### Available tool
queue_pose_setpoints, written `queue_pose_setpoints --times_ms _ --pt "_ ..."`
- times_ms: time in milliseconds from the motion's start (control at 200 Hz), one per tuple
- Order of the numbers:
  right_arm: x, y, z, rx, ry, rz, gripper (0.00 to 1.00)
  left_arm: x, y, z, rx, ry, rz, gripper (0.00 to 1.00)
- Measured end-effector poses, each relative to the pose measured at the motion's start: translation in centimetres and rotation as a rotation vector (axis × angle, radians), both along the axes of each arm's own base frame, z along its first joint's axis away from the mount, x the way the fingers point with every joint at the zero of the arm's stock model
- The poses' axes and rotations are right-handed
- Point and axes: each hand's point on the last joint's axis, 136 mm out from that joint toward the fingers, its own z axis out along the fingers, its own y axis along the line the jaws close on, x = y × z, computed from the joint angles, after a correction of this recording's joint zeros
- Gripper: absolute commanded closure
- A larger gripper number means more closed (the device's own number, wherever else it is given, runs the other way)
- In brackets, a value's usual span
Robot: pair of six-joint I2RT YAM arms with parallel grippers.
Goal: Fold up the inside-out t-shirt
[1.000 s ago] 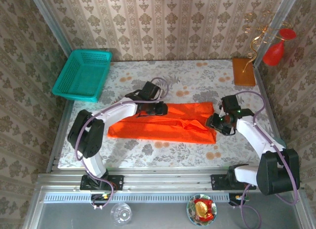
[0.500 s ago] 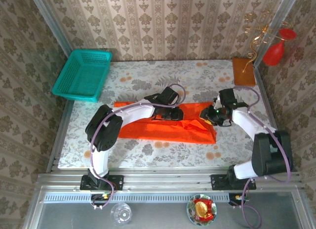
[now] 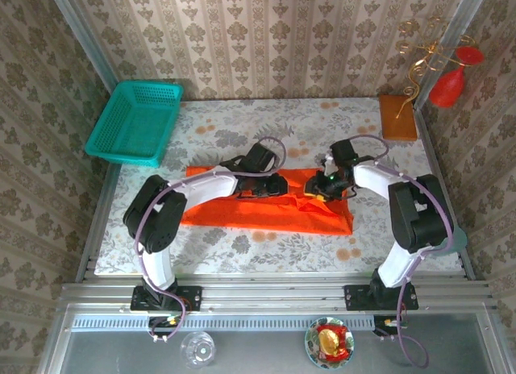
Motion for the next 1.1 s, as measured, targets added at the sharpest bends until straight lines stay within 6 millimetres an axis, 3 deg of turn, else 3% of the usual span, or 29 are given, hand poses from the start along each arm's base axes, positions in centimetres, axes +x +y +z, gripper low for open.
queue_pose_setpoints --times_ms 165,385,695,1100 --pt "-3.7 1.0 -0.3 -0.006 0.040 0.041 0.67 -0.2 -0.3 0.0 -0.013 0.009 -0.011 0.68" --pt "-4.1 -0.2 2.0 -0.010 -0.002 0.005 0.67 -1.2 -2.6 -0.9 -0.022 0.043 -0.069 0.67" --pt "-5.4 -5.1 4.2 -0.055 -0.062 -0.134 0.65 -2.7 -4.6 -2.2 -0.020 0.080 -0.125 0.60" --pt "-7.1 -8.5 2.9 -0.124 -0.028 -0.237 0.63 -3.7 -5.5 -3.7 0.008 0.117 -0.151 0.66"
